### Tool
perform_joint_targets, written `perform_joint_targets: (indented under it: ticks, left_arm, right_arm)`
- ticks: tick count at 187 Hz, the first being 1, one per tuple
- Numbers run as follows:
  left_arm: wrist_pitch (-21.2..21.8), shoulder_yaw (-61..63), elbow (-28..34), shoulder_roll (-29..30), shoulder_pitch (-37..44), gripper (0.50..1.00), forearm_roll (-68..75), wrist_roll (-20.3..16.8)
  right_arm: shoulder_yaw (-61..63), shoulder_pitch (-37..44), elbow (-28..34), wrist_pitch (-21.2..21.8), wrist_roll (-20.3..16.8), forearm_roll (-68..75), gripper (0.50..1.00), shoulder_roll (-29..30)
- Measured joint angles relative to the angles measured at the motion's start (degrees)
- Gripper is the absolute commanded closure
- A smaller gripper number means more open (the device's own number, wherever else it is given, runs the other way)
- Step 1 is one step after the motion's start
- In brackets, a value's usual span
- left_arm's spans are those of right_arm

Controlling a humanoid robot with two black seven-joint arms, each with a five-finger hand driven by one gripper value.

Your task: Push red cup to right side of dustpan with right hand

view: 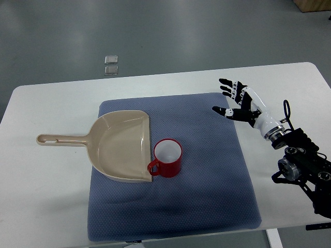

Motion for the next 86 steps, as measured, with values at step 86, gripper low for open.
perform_joint_targets:
  ticks: [86]
  left_arm:
    - [0.0,0.0,0.0,0.0,0.0,0.500,0.0,0.0]
  right_arm:
    - [5.0,-0.8,0.0,-8.0,-4.8,0.5,0.587,4.4]
